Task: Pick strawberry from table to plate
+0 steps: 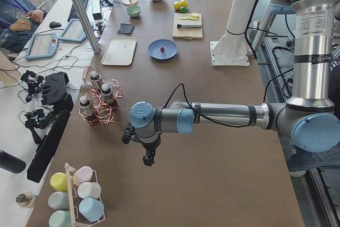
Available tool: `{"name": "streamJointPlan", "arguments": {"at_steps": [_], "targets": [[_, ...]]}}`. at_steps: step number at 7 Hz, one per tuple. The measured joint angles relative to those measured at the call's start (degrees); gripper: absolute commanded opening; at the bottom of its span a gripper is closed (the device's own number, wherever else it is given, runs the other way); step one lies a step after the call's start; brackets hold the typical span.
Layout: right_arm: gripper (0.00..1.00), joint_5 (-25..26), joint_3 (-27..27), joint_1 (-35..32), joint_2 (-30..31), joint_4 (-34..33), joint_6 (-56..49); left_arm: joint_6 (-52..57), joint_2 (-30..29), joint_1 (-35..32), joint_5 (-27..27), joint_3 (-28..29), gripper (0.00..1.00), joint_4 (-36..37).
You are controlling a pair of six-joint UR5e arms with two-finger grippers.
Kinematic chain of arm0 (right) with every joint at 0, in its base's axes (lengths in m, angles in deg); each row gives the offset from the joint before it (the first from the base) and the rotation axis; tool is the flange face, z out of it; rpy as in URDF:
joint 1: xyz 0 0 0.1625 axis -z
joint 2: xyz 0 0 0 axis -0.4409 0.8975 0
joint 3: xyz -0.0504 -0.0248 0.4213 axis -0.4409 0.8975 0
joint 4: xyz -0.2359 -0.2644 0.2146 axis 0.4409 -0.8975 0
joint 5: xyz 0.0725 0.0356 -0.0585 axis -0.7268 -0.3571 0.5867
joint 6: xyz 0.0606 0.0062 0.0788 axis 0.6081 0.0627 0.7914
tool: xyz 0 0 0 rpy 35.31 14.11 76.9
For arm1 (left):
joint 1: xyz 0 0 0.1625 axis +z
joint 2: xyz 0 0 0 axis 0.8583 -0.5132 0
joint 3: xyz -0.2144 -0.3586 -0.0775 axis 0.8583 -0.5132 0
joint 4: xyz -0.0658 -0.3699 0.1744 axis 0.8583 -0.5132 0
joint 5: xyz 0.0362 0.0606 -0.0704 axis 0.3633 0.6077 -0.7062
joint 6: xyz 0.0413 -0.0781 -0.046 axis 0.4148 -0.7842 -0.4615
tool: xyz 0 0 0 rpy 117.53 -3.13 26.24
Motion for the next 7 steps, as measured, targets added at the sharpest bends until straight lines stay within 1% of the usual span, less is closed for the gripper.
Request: {"name": "streamJointPlan", "arguments": {"at_steps": [1, 2, 4, 5, 7], "targets": [[1.0, -1.6, 0.2, -4.2, 3.2, 0.0, -8.5, -0.1, 0.0, 0.0, 0.0, 0.0, 0.98, 0.0], [1.0, -3.2, 0.6, -7.8, 5.7, 0.0, -14.6, -0.2, 0.0, 0.0, 0.0, 0.1, 0.98, 0.0], [1.0, -7.1, 2.7, -13.7, 9.1, 0.0, -23.1, -0.3, 0.1, 0.0, 0.0, -0.1, 0.98, -0.1], [1.0, -7.9, 4.8, -16.1, 10.2, 0.0, -26.8, -0.2, 0.1, 0.0, 0.0, -0.2, 0.98, -0.1], [1.0, -8.3, 9.3, -19.5, 11.5, 0.0, -29.1, -0.1, 0.1, 0.0, -0.1, -0.3, 0.98, -0.3]]}}
